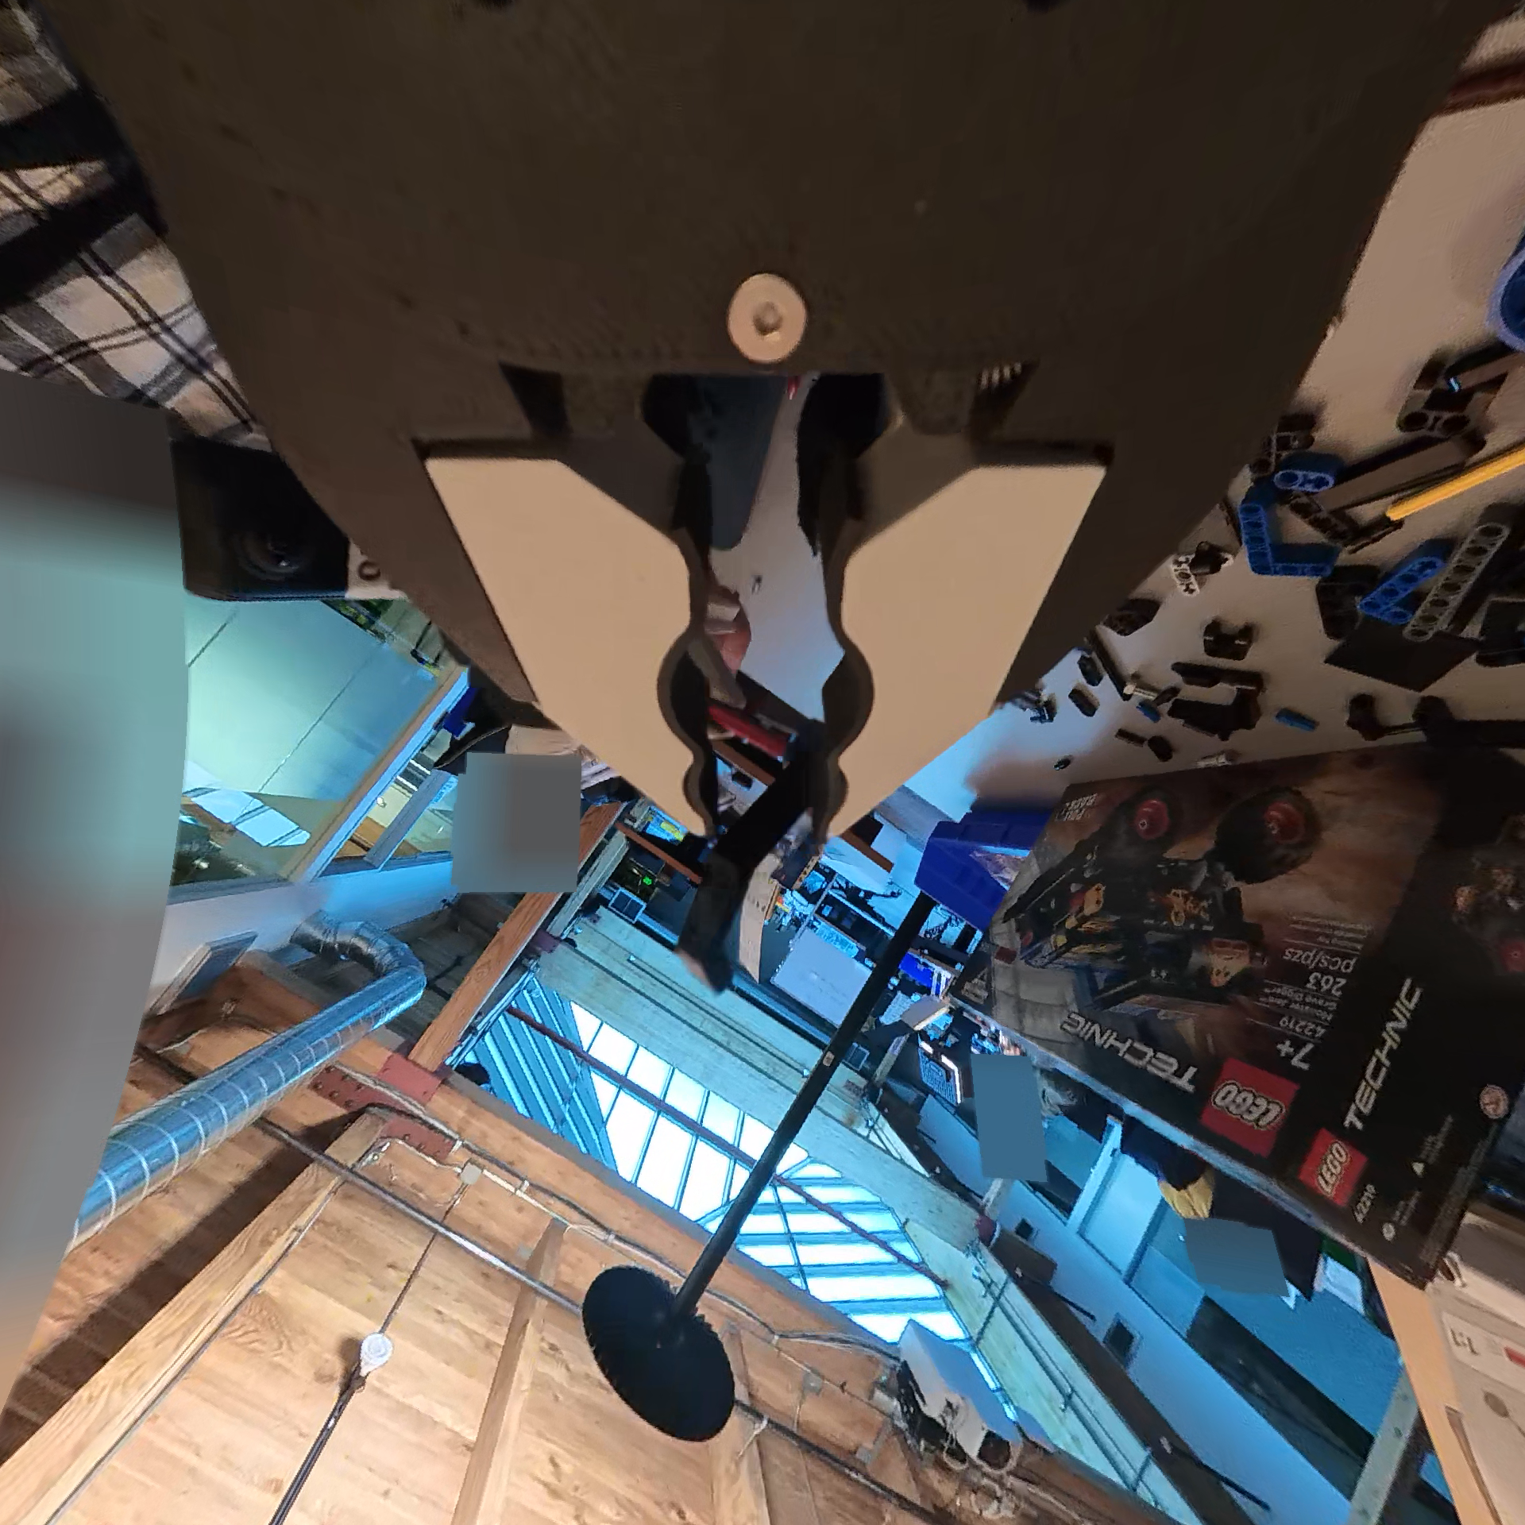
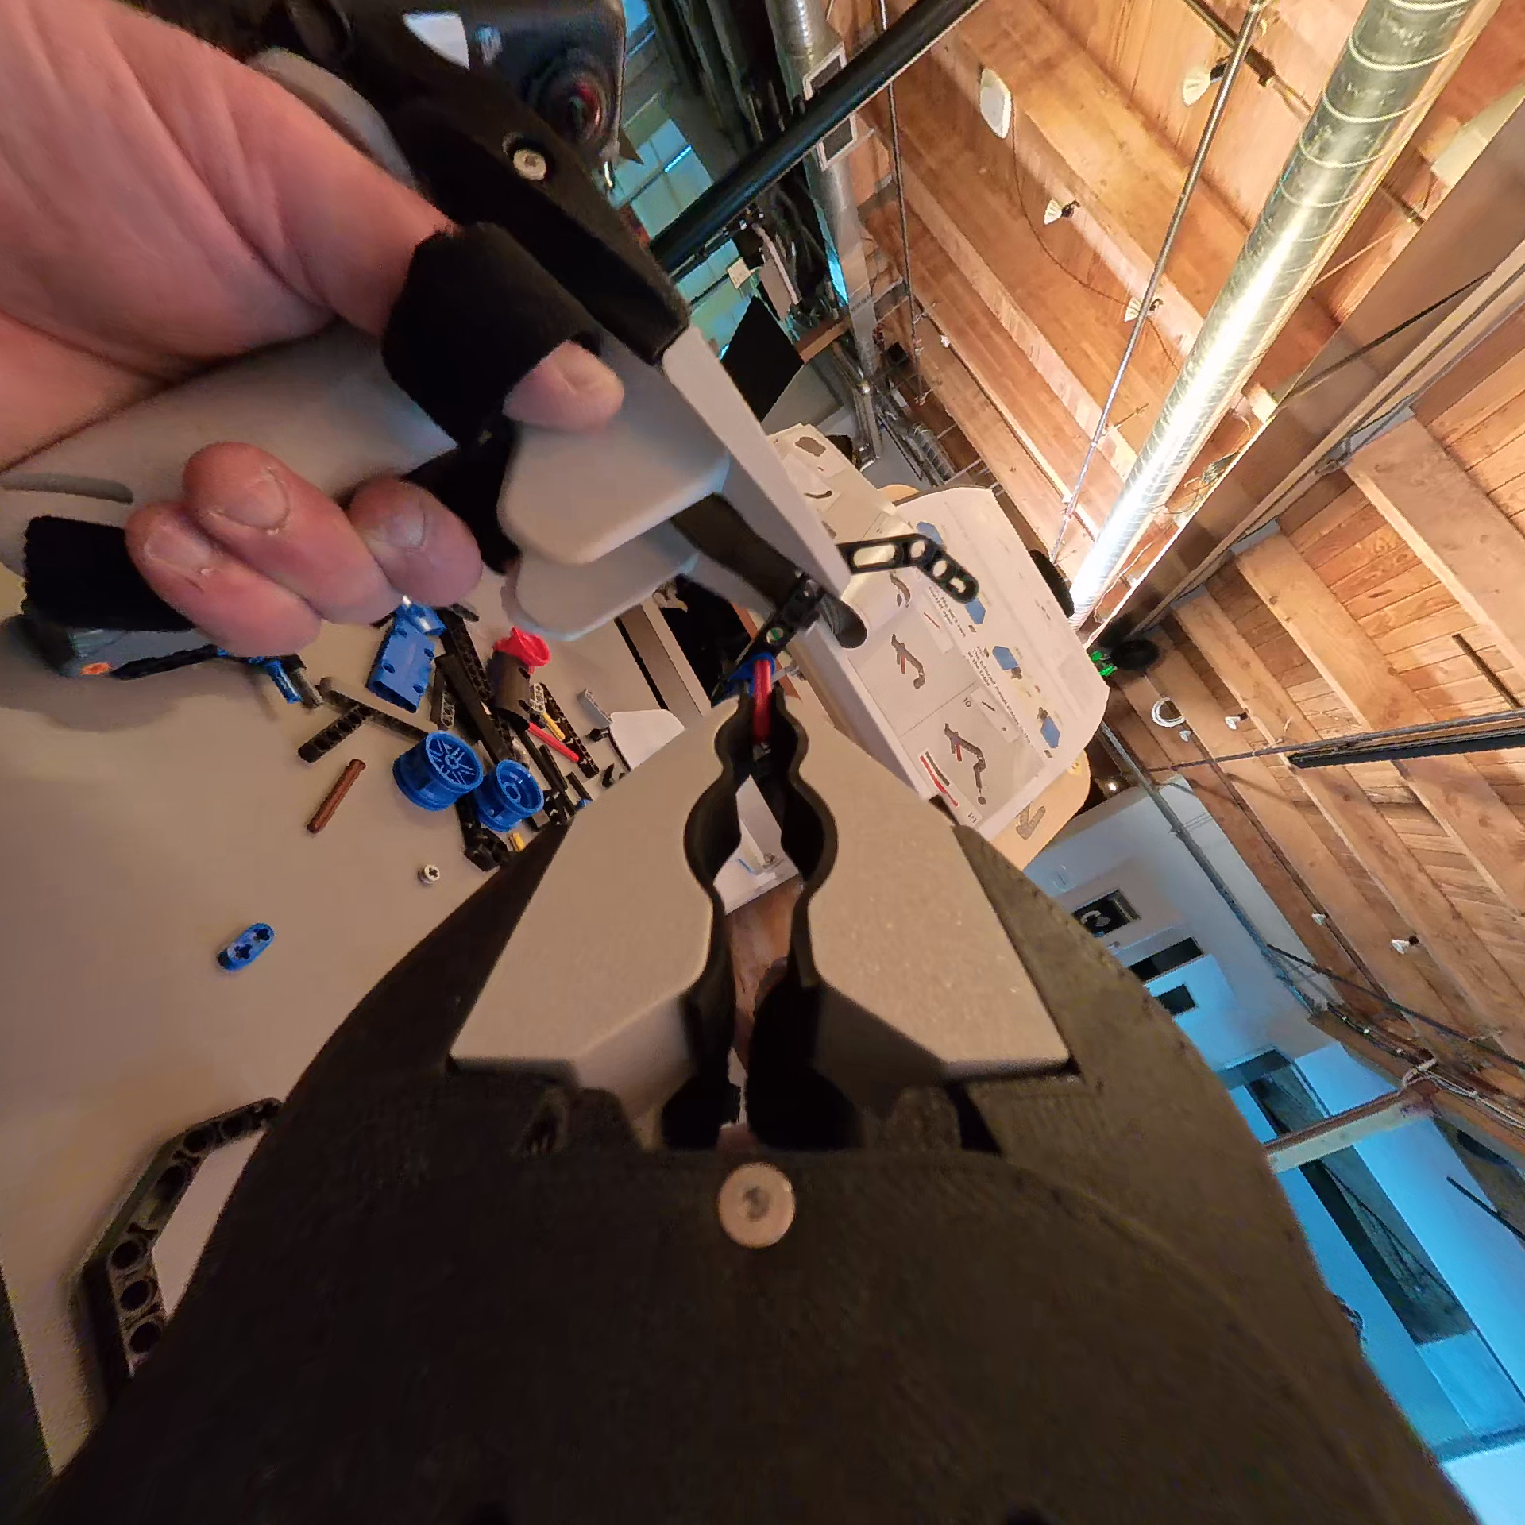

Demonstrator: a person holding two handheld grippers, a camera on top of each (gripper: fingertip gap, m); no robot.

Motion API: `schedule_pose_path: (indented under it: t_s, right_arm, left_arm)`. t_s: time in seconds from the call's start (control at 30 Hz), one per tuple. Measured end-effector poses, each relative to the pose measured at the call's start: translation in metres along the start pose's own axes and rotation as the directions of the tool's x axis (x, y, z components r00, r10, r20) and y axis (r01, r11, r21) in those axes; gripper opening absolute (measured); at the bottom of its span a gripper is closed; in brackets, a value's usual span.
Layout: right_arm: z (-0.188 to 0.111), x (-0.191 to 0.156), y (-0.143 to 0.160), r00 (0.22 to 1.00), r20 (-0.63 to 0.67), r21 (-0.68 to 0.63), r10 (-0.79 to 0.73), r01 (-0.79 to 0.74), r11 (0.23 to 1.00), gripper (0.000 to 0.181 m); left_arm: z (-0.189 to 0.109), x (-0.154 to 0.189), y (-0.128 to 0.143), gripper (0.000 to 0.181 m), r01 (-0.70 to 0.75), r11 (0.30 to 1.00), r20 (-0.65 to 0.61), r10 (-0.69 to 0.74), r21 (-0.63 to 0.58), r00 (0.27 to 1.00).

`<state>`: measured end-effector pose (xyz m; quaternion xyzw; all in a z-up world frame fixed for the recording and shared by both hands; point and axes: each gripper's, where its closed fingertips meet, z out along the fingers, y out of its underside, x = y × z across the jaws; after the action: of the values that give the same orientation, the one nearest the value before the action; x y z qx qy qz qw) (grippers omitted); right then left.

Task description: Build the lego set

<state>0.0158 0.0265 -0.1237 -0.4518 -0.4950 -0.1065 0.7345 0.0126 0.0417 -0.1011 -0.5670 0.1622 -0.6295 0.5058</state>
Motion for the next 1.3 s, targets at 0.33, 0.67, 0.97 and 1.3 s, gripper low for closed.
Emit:
schedule_pose_path:
  t_s: [0.33, 0.67, 0.97, 1.3]
  right_arm:
    - [-0.002, -0.001, -0.005, 1.0, 0.01, 0.004, 0.003, -0.003, 1.0, 0.0]
    - [0.003, -0.005, -0.002, 0.999, 0.036, -0.051, 0.003, -0.002, 0.999, 0.001]
    - [0.008, -0.006, -0.001, 0.997, 0.06, -0.088, 0.042, -0.037, 0.995, 0.001]
    - [-0.007, 0.016, -0.005, 0.815, 0.228, 0.063, 0.532, -0.558, 0.827, 0.002]
  left_arm:
    - [-0.001, -0.007, 0.007, 0.011, 0.0, 0.999, 0.031, 0.001, -0.039, 1.0]
    - [0.0, -0.012, 0.013, 0.011, 0.044, 0.999, 0.079, -0.043, -0.015, 0.996]
    - [-0.002, -0.017, 0.011, 0.01, -0.001, 1.0, 0.111, 0.003, -0.015, 0.994]
    - [-0.003, -0.004, -0.003, 0.021, -0.148, 0.983, 0.059, 0.155, -0.108, 0.986]
